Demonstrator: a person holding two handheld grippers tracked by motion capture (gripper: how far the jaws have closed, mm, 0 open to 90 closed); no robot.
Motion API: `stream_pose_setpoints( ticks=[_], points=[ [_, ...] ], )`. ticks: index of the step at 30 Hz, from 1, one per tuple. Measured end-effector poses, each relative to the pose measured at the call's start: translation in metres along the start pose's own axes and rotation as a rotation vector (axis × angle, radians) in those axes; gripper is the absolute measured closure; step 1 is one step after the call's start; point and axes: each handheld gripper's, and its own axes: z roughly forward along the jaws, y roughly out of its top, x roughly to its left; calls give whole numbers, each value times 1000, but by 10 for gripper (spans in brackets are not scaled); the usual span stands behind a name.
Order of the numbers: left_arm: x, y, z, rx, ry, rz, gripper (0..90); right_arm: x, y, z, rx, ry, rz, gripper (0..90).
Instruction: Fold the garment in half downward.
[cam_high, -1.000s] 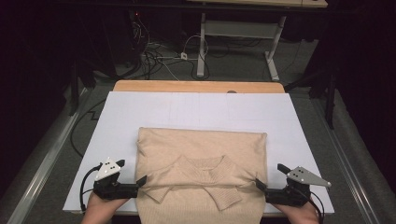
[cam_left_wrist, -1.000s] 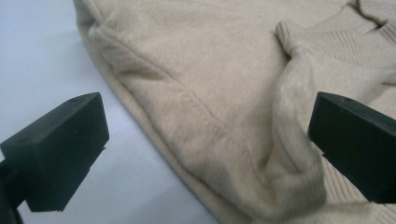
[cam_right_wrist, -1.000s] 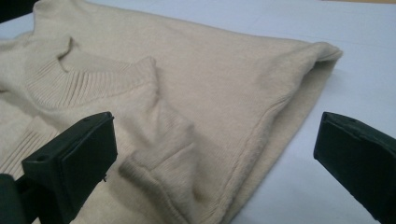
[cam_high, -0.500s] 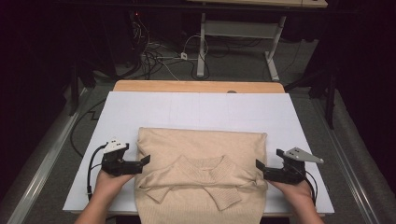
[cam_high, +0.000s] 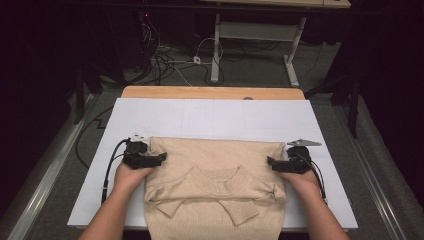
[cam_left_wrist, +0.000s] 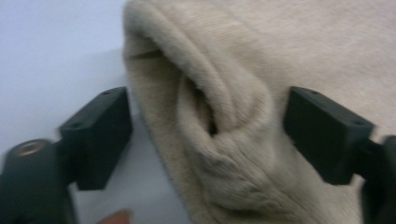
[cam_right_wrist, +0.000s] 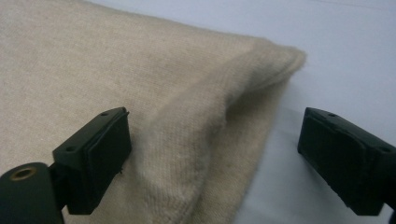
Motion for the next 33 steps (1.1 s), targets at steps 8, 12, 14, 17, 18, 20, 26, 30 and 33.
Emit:
stream_pose_setpoints(
  ticks=[8,12,14,17,18,20,26,30,33],
  points=[
    [-1,-4,-3,-24,-97,35,483,5,-3,-3,-35,111,-32,461],
    [0,-5,-3,-23,-120,39,556,7,-4,-3,-38,139,-29,552],
    [0,-5,-3,-24,-129,40,590,7,-4,-3,-38,155,-26,602],
    [-1,-5,-4,-34,-137,45,668,7,-5,-4,-39,180,-16,699],
    [-2,-6,-5,-40,-134,49,696,8,-5,-4,-43,176,-20,724],
    [-4,-6,-7,-53,-126,56,725,11,-5,-6,-54,159,-39,750],
    [-5,4,-18,-120,-97,80,760,13,4,-21,-124,120,-75,770],
    [-7,21,-26,-143,-72,100,763,15,21,-31,-173,102,-97,772],
    [-9,38,-31,-170,-48,116,763,17,38,-35,-202,83,-109,772]
  ],
)
